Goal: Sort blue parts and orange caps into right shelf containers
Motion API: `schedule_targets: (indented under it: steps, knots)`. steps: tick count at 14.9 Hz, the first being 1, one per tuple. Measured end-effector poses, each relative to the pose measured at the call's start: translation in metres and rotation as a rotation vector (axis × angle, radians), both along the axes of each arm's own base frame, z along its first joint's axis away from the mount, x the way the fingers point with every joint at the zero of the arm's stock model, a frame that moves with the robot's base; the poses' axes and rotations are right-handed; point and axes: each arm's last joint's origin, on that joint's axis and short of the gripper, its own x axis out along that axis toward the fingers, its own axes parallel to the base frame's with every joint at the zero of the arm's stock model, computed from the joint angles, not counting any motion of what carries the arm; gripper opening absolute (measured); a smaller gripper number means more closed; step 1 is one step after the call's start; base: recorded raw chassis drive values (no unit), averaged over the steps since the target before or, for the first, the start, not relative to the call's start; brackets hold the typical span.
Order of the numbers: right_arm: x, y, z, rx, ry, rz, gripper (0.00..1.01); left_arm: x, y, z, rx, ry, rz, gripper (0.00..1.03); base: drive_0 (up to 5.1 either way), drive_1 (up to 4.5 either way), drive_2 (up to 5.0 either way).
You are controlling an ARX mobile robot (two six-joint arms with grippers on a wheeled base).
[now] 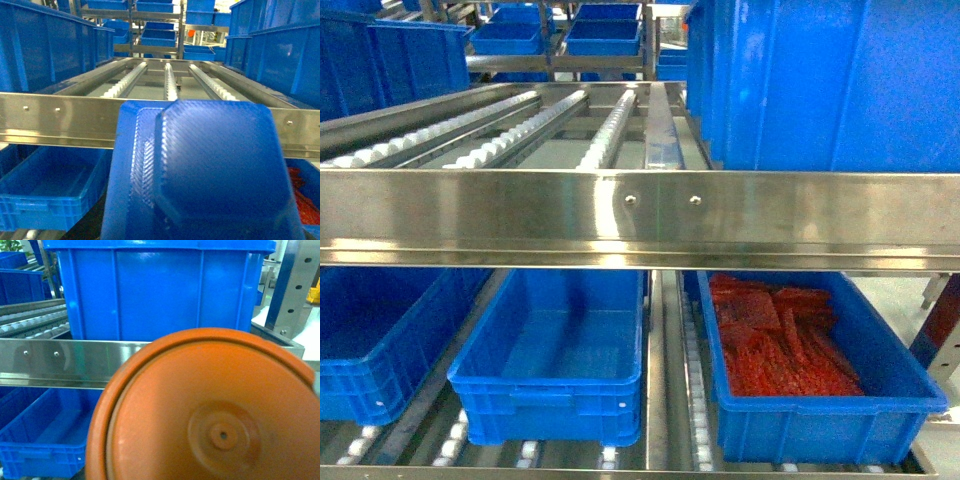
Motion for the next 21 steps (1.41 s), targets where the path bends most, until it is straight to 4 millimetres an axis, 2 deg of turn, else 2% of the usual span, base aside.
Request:
schedule_targets:
  steps: [21]
  knots:
    - [0.0000, 0.0000, 0.0000, 0.000, 0.000, 0.000, 0.45, 0.0000, 0.0000, 0.0000, 0.000, 0.000, 0.000, 0.42, -5.0, 2.49, 2.5]
